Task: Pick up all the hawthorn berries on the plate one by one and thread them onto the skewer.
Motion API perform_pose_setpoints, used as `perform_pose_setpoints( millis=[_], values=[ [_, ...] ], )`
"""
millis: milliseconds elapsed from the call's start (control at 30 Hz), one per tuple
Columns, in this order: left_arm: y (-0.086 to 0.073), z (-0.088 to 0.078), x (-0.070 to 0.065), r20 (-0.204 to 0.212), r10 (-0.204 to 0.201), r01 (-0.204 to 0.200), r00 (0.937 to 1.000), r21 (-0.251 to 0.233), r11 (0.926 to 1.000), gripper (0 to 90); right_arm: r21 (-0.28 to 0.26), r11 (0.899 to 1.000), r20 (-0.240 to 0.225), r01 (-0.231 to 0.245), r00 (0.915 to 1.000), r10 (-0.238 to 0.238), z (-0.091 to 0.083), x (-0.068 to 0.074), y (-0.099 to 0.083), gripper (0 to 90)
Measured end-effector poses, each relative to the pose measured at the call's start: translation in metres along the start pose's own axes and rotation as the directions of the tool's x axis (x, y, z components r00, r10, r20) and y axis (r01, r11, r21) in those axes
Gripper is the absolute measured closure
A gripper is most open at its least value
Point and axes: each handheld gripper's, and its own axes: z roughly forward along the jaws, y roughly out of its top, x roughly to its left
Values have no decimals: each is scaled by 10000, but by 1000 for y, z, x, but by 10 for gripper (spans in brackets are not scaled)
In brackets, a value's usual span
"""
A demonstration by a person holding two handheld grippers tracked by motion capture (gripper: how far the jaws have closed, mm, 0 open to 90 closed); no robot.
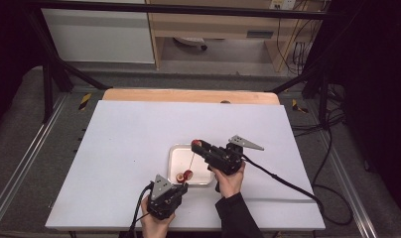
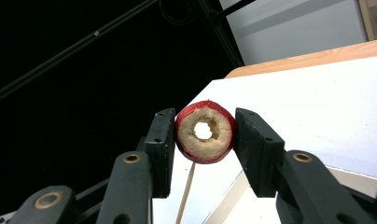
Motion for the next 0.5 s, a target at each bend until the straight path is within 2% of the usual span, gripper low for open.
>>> perform_pose_setpoints(
  millis=[367,500],
  values=[
    [1,1,-2,-19,-518,517,9987,-62,9986,883,143,9992,8,370,9993,-371,2,3,-14,600],
    [3,1,0,14,-715,715,9974,-65,9974,883,406,9981,-96,455,9989,-452,3,5,-21,600]
  ],
)
